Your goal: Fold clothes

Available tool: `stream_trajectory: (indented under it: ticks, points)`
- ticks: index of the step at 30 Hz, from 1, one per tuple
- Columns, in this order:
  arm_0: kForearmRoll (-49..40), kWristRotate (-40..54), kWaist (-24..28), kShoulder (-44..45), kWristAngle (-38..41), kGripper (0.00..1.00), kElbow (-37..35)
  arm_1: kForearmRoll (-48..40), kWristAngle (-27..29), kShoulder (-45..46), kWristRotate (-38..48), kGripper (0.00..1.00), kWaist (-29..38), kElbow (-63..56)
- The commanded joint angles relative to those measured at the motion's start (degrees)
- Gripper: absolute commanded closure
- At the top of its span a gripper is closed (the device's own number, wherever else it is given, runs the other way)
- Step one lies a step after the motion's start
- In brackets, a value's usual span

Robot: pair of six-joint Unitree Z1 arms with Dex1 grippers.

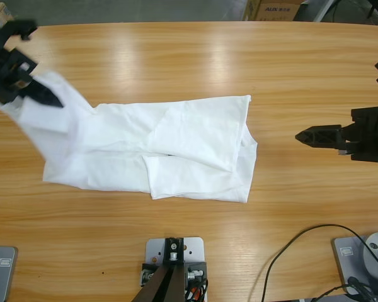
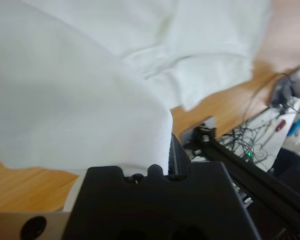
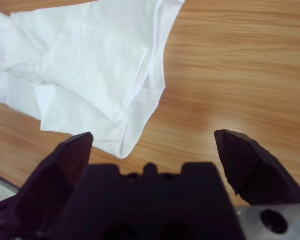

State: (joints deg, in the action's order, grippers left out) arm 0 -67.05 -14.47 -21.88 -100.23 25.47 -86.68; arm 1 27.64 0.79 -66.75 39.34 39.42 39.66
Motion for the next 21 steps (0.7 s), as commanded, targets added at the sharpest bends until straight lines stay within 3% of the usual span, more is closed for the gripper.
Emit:
stream_trajectory:
  ticks: [1, 6, 11, 21]
  points:
    - [-4.49, -2.74, -9.75, -11.46, 1.71, 1.000, -13.99, 0.92, -0.88, -0.32, -1.02, 0.000, -2.17, 0.07]
    - [-7.11, -4.10, -15.44, -17.35, 2.73, 1.000, -23.16, 0.92, -0.88, -0.83, -1.30, 0.000, -2.97, -0.10]
    - [-13.27, -4.50, -19.70, -24.28, 4.15, 1.000, -37.01, 0.83, -0.81, -1.58, -1.55, 0.000, -3.12, -0.46]
    - [-16.64, -5.45, -24.16, -31.22, 5.22, 1.000, -48.42, -0.05, -0.74, -2.83, -1.64, 0.000, -3.30, -1.07]
